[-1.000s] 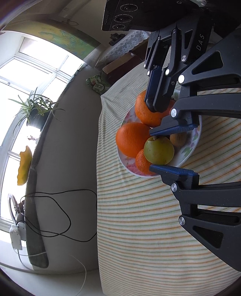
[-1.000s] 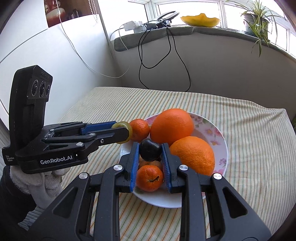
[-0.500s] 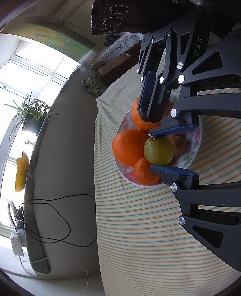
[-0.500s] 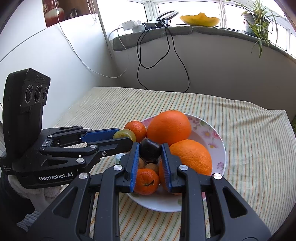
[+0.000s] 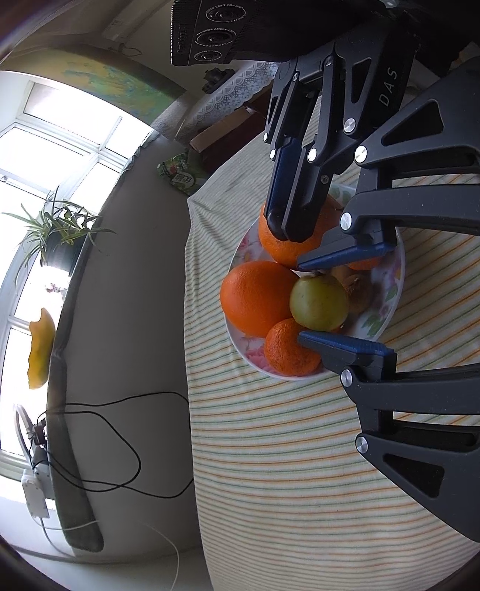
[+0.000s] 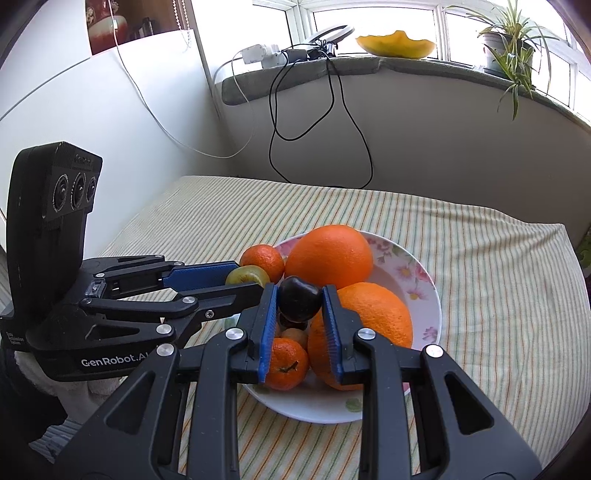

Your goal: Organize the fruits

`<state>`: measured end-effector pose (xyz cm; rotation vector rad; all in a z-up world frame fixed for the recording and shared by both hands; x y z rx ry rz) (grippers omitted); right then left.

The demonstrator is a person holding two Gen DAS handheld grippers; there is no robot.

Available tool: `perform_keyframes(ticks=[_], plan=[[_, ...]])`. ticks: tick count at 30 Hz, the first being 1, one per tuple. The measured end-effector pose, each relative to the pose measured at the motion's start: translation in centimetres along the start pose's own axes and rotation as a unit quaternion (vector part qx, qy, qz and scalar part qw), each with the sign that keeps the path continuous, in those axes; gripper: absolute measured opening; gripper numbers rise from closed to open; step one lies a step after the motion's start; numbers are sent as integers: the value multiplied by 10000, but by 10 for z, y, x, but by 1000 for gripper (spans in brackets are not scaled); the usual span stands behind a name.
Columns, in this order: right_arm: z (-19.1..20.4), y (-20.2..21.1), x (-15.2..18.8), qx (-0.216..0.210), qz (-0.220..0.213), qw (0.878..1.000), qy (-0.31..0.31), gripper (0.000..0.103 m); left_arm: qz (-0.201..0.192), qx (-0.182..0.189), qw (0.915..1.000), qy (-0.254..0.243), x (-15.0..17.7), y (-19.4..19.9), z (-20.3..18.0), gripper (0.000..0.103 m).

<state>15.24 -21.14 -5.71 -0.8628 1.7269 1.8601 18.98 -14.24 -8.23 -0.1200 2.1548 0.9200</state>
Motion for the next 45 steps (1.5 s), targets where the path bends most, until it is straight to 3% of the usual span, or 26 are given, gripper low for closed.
perform_keyframes(ticks=[2,4,6,8,15,17,20,28,29,32,45], plan=[[0,0,0,32,-2,10000,-10,25,-30,-50,10000,-8,-1,1,0,46],[-2,0,-1,78,-6,10000,-43,33,-52,-68,10000,19,-1,3,2,46],[-6,2,-2,101,-83,9998,-127,56,-62,-79,9999,24,-1,5,3,47],[-9,6,-3,163,-171,9995,-196,63,-74,-93,9999,28,-1,6,3,48],[-10,10,-4,199,-202,9994,-207,64,-67,-110,9999,-1,1,7,1,48],[-12,12,-4,194,-209,9993,-241,64,-71,-129,9999,-35,1,7,-2,53],[-15,16,-3,208,-253,9991,-285,70,-101,-147,9998,-67,0,9,-3,56],[-16,24,-3,266,-326,9986,-330,71,-191,-264,9994,-96,1,16,-7,56],[-17,25,-3,293,-338,9984,-338,76,-209,-297,9993,-98,1,17,-8,57],[-18,31,-2,356,-417,9977,-391,87,-295,-453,9985,-102,2,23,-8,66],[-27,53,4,732,-620,9938,-557,88,-781,-1372,9870,-289,5,59,-21,74]])
Point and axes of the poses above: each gripper's, at about its wrist camera, not at the fingertips, and y roughly against the way its jaws point, z to its left, x to its underside, the point moved 5 cm from there along -y, roughly the way its jaws point, and after that the axes turned 12 degrees about x, right-handed, at the moved point
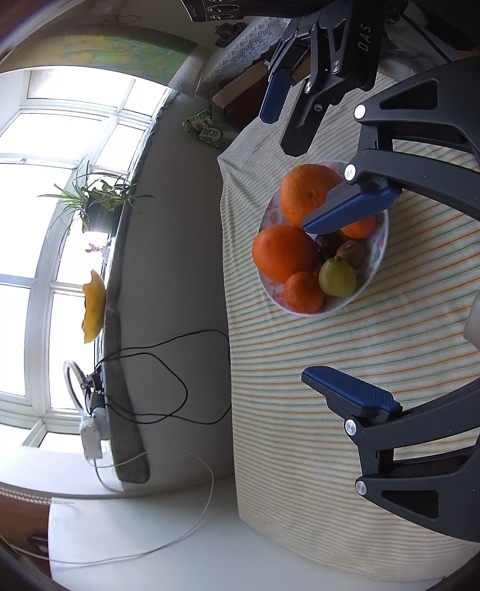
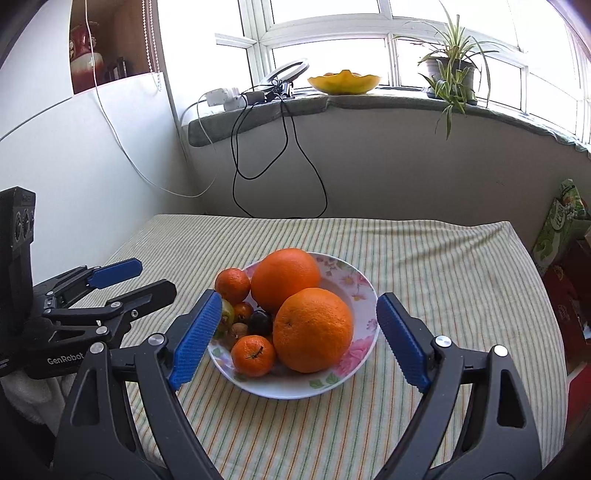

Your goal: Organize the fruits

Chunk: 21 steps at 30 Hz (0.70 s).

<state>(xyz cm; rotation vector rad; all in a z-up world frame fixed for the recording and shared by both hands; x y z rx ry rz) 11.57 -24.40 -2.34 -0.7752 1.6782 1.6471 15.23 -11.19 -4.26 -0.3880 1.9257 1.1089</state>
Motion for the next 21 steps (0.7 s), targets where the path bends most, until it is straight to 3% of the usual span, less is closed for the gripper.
perform_keyframes(ticks=[5,9,21], plan=[[-5,13,4,188,-93,9997,-94,90,-98,-87,9999,-43,3,12,-7,81],[-10,24,8,368,-215,9989,-172,101,-169,-189,9996,-144,5,21,-14,81],[-18,34,14,456,-211,9983,-284,101,-192,-173,9995,-160,6,29,-21,81]])
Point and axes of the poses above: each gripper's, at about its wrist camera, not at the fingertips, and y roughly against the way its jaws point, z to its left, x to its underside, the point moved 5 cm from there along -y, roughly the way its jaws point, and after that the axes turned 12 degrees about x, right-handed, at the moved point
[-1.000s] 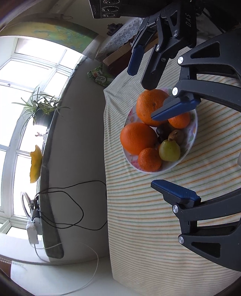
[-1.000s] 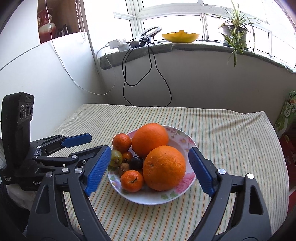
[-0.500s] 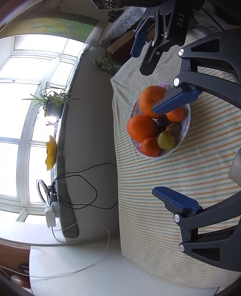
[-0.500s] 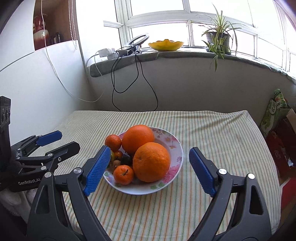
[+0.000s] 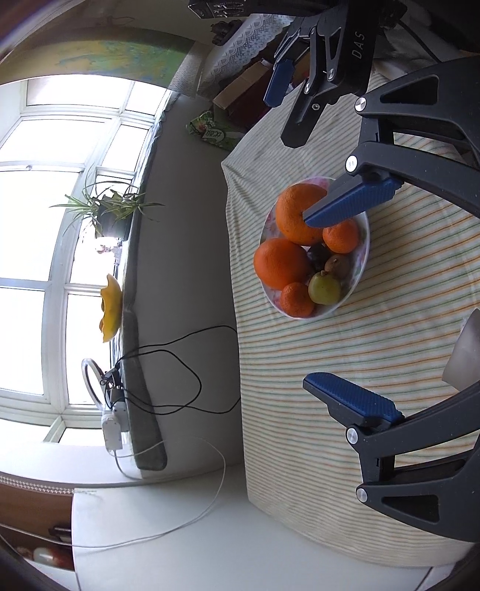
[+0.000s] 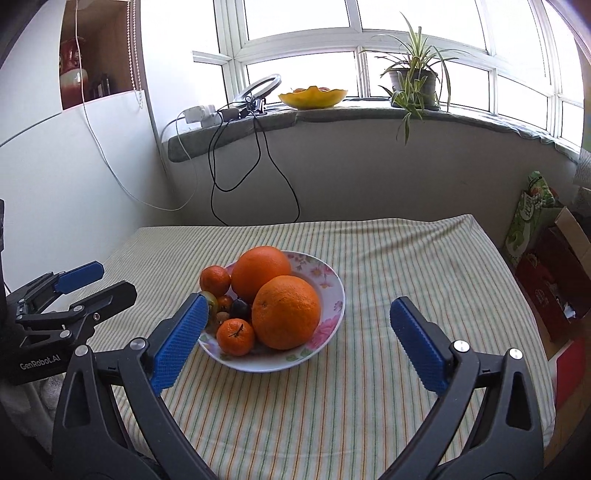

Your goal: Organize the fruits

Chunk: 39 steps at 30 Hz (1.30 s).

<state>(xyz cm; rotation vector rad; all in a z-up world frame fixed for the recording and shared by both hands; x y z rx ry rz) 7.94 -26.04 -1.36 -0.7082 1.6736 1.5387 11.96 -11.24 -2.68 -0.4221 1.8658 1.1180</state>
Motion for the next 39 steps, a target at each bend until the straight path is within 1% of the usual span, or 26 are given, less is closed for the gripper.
perform_keyframes(ticks=[4,9,21,27,39], plan=[[0,0,2,17,14,10000,13,101,16,-2,10000,12,2,0,0,81],[-3,-2,5,13,67,10000,-4,101,-1,-93,10000,8,1,2,1,81],[-3,0,4,15,61,10000,-40,101,-16,-80,10000,-32,1,4,-2,81],[-3,-4,8,-9,146,9999,-80,101,-42,-116,9999,-24,0,6,-1,81],[-1,-7,10,-11,177,9998,-78,101,-51,-123,9999,-25,0,6,-1,81]])
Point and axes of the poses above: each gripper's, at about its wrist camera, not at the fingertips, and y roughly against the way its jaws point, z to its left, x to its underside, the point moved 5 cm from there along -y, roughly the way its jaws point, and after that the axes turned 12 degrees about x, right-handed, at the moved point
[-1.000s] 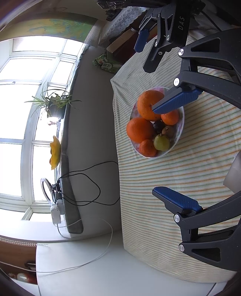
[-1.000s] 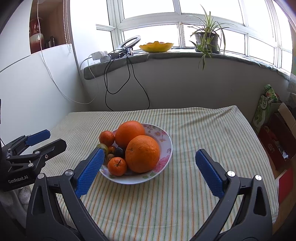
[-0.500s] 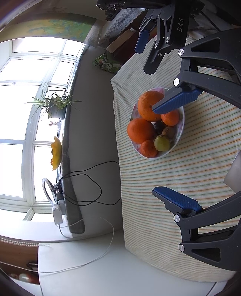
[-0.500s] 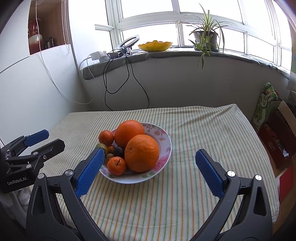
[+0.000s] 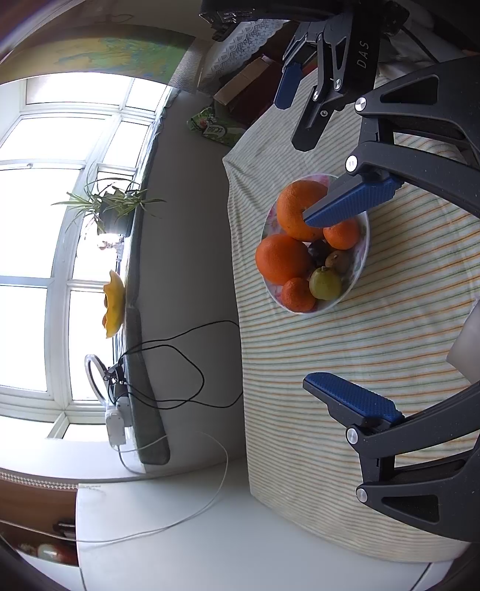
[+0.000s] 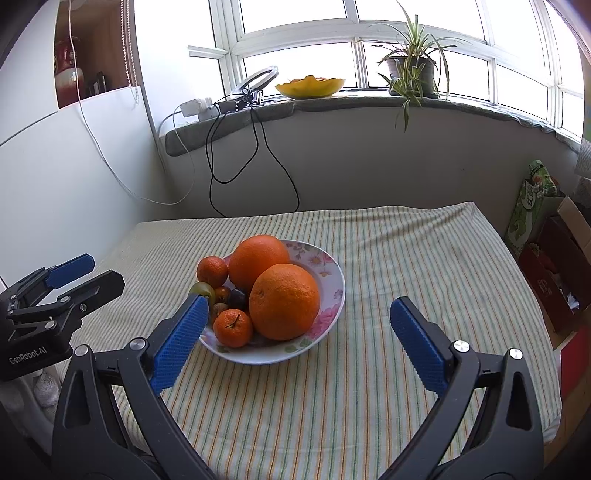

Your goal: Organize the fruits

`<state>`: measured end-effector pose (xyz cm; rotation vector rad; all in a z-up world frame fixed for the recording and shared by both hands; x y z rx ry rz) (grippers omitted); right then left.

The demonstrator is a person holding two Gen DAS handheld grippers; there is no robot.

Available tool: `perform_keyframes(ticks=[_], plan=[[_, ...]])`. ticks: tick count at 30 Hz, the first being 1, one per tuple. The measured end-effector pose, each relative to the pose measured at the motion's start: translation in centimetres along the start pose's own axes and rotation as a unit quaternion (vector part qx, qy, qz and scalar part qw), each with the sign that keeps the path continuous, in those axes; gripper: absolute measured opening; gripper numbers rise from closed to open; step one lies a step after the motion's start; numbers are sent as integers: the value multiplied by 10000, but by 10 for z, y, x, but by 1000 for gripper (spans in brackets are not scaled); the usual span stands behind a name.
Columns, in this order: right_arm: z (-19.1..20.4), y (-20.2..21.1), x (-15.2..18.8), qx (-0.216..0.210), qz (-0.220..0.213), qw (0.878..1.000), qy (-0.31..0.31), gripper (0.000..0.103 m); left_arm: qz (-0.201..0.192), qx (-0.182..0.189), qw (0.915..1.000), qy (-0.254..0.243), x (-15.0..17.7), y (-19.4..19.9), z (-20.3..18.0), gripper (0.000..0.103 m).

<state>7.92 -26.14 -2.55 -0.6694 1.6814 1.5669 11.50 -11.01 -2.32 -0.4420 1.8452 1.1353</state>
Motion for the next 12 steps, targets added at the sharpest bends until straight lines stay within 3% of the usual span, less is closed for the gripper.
perform_keyframes(ticks=[12], plan=[[1,-3,2,19,35,10000,10,101,-27,-3,10000,-56,2,-1,0,81]])
Point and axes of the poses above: each gripper's, at about its wrist camera, not at the fingertips, and y roughly against the way its jaws point, z to its left, x to its underside, the point moved 5 cm from there along -y, roughly the way its jaws point, and after that the axes turned 12 degrees about x, right-handed, at the moved point
